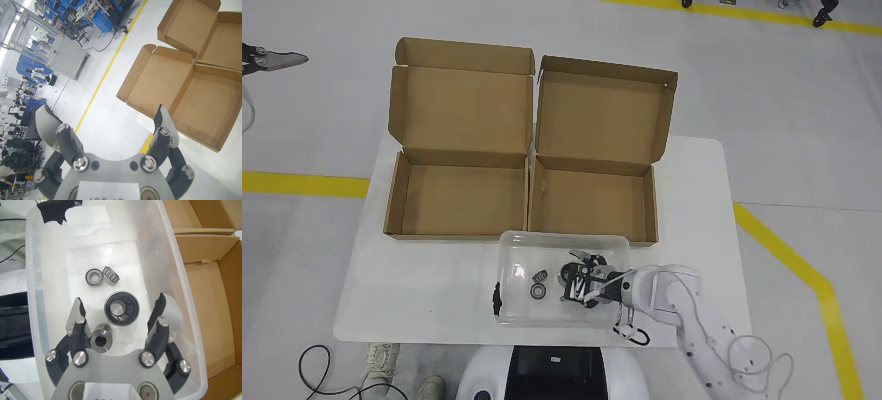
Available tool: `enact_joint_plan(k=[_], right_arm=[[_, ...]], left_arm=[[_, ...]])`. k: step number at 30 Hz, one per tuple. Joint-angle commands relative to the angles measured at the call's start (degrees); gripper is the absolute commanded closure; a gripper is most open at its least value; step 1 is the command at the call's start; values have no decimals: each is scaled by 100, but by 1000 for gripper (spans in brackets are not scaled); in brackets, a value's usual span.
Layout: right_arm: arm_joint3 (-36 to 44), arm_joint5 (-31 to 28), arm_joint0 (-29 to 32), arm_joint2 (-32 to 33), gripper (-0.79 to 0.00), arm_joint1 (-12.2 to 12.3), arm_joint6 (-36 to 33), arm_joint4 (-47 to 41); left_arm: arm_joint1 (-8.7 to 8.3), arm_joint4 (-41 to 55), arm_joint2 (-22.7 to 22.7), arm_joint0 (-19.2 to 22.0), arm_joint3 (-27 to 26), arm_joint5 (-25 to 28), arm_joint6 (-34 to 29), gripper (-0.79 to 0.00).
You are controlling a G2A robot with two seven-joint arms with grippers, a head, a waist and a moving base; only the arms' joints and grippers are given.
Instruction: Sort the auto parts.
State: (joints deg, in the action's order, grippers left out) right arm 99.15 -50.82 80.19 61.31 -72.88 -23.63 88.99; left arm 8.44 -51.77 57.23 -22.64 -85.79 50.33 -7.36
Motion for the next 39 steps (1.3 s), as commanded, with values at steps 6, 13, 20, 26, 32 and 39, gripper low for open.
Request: enact_joint_plan(k=[6,13,20,26,32,39], right_arm=[[-295,62,-186,-160,-634,3,-51,-113],[-537,99,-390,-344,-613,-2,-133,-219],[-667,115,-529,-459,-345,7,-141,-318],[-674,132,-562,-492,0,35,-154,-367],[-382,145,-492,-445,0,86,-84,-419],[49,217,-347,-289,0,162,528,-393]], left_arm=[[0,0,0,0,0,0,0,-785],[0,0,0,0,0,0,0,-785],[0,0,0,0,0,0,0,-785],[0,0,0,0,0,0,0,-785],[0,0,0,0,0,0,0,-785],[0,0,0,0,0,0,0,-785]])
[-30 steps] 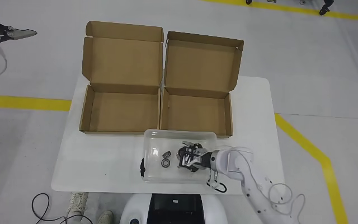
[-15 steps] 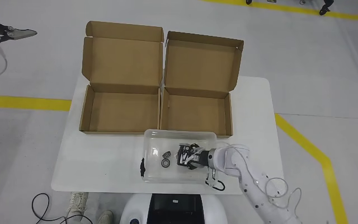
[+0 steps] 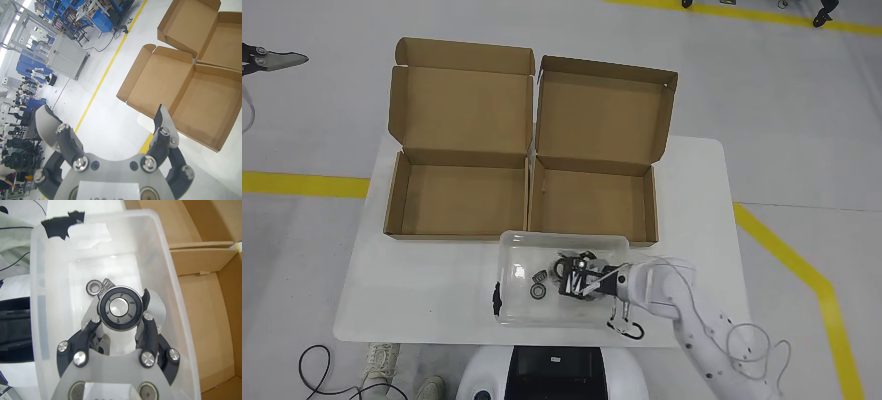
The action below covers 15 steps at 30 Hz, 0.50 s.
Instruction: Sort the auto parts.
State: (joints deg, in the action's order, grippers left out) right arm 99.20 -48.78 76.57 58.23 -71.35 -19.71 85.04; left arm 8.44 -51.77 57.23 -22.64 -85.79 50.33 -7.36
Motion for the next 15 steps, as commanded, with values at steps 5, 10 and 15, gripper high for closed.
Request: enact_joint_plan(k=[5,10,15], right_arm=[[174,16,35,83,0,43,1120,15],[140,98,-110,70,0,36,2077,-91],[135,85,-405,9,0,7,2782,-253]], left_arm=[[0,0,0,0,0,0,0,-785],[0,0,0,0,0,0,0,-785],[0,0,0,0,0,0,0,-785]])
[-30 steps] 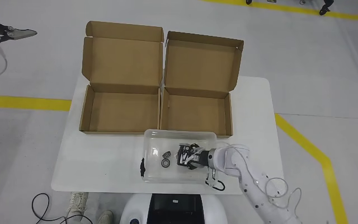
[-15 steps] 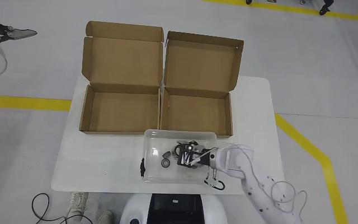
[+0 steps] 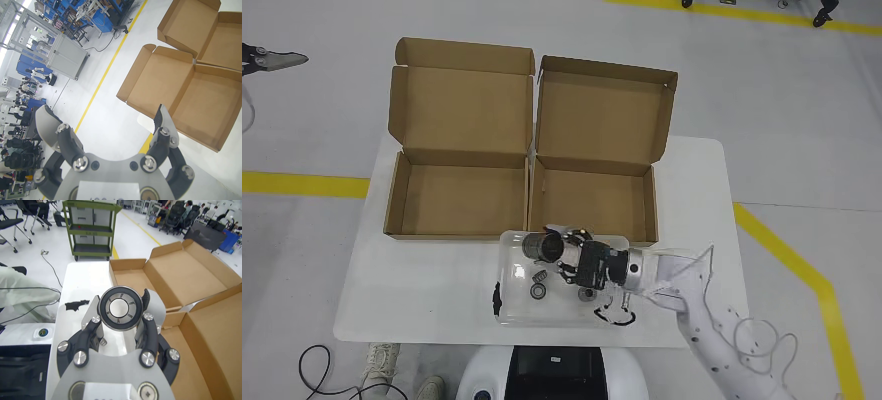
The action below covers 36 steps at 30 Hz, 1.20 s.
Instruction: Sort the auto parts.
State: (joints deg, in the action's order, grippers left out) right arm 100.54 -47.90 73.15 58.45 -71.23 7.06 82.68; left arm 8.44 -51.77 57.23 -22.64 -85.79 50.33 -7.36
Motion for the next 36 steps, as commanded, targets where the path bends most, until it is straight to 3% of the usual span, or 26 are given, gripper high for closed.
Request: enact_joint_plan(k=[1,17,28,36], right_arm=[[8,2,-126,-29,0,-13,216,-47],[374,78,-1059,-7,0,-114,1691,-518],[755,477,-1305,301,0,-135,1992,-879],[1032,603,-1384,298,0,-155,1816,-1018]], left_arm=[[0,0,0,0,0,0,0,-785],[0,0,0,0,0,0,0,-785],[0,0,0,0,0,0,0,-785],[0,0,0,0,0,0,0,-785]])
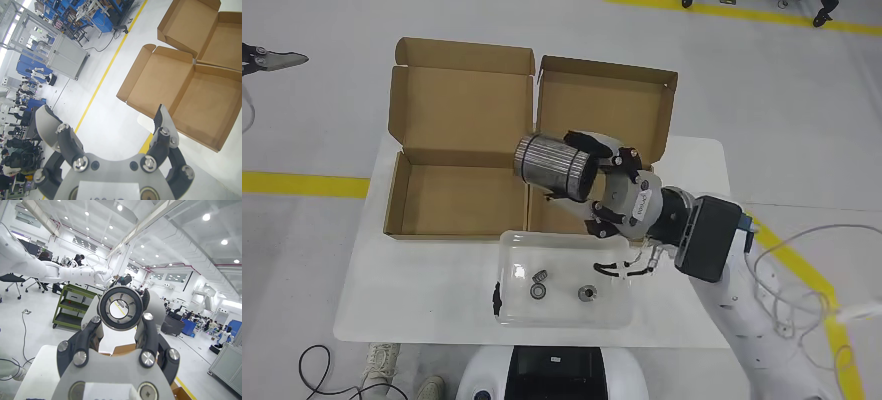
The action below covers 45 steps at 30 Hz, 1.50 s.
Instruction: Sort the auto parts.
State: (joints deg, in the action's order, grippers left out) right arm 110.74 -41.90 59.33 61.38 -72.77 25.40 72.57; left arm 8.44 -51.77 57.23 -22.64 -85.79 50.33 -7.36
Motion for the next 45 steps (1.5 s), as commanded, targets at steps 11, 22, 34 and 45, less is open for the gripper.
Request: enact_joint_plan(k=[11,22,34,45], right_arm=[[47,-134,59,103,0,22,-54,50],[-67,-41,178,84,0,30,-153,191],[-141,31,309,13,0,56,-1047,304],[-687,-14,572,-117,0,114,-1377,977]], left_arm=[[0,0,0,0,0,0,0,-785],[0,0,0,0,0,0,0,-785],[0,0,0,0,0,0,0,-785],[0,0,0,0,0,0,0,-785]])
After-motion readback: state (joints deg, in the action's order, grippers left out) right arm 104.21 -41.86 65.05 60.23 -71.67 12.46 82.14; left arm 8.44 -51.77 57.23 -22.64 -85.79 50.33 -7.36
